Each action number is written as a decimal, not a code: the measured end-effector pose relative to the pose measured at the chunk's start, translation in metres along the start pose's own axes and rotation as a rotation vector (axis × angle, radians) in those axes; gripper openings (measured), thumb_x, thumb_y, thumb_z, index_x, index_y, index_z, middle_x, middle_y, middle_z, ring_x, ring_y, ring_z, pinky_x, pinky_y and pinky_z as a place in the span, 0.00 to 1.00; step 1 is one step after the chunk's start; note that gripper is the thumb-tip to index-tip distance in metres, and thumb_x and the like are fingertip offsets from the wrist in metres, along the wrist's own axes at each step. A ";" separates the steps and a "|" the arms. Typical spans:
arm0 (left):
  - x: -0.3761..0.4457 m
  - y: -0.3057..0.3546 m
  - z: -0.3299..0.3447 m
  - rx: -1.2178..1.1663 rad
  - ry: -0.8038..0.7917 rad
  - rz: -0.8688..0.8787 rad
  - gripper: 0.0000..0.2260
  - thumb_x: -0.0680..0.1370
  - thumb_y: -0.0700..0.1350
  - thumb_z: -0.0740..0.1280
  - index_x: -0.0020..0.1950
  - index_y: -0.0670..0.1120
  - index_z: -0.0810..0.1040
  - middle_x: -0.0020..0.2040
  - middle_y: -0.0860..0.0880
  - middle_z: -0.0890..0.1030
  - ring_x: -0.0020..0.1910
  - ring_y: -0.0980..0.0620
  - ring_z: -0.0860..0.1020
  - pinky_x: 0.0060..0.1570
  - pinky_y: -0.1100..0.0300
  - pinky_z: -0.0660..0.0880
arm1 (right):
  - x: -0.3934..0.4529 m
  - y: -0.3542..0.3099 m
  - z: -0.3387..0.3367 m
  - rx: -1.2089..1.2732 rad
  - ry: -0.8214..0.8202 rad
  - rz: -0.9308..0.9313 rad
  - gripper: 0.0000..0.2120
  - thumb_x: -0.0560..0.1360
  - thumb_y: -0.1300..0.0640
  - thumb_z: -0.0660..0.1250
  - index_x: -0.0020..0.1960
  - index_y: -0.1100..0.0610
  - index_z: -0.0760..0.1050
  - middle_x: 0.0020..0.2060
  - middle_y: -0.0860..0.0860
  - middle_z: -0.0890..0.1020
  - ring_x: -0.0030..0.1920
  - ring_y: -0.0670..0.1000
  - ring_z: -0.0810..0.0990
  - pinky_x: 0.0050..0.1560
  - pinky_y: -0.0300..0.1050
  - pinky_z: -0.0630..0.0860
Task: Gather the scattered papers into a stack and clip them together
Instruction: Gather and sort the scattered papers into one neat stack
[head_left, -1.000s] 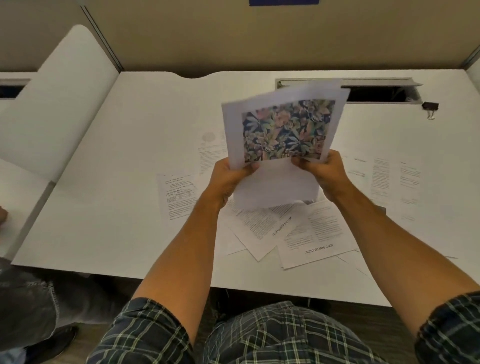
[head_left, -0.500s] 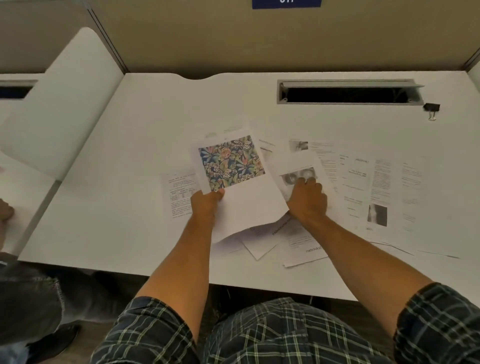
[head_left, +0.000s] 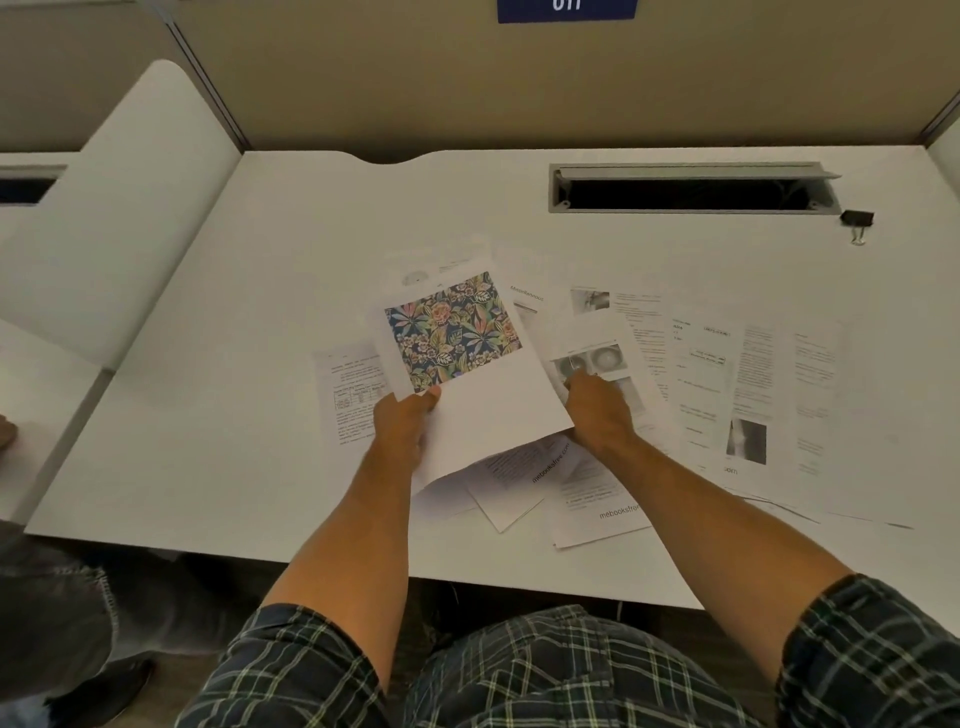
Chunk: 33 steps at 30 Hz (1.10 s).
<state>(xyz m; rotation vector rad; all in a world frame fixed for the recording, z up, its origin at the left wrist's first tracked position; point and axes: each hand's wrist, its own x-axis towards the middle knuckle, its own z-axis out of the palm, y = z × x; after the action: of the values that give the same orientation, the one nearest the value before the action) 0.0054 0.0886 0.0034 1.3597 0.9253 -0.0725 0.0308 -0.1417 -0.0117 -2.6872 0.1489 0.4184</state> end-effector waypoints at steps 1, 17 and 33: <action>0.002 -0.001 -0.001 -0.003 -0.004 -0.003 0.21 0.77 0.38 0.74 0.69 0.37 0.75 0.65 0.42 0.79 0.58 0.44 0.75 0.58 0.56 0.70 | 0.000 0.002 -0.001 0.005 -0.027 -0.022 0.04 0.77 0.59 0.66 0.52 0.57 0.77 0.43 0.52 0.82 0.46 0.55 0.80 0.41 0.44 0.71; 0.008 0.013 0.008 -0.110 -0.213 -0.043 0.15 0.74 0.40 0.77 0.58 0.39 0.81 0.53 0.42 0.85 0.56 0.37 0.82 0.61 0.39 0.77 | 0.012 0.059 -0.055 1.211 -0.004 0.018 0.06 0.77 0.58 0.74 0.53 0.58 0.85 0.48 0.54 0.88 0.51 0.55 0.87 0.51 0.47 0.84; 0.015 0.022 0.045 -0.223 -0.411 0.051 0.20 0.75 0.35 0.74 0.66 0.40 0.79 0.61 0.39 0.83 0.63 0.36 0.80 0.65 0.39 0.76 | 0.010 0.061 -0.081 1.315 -0.077 -0.117 0.19 0.75 0.44 0.72 0.50 0.61 0.82 0.39 0.51 0.82 0.36 0.49 0.74 0.34 0.45 0.65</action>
<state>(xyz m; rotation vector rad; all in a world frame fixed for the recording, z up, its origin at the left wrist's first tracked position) 0.0512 0.0628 0.0089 1.1057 0.5349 -0.1964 0.0518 -0.2314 0.0322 -1.3760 0.1611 0.2369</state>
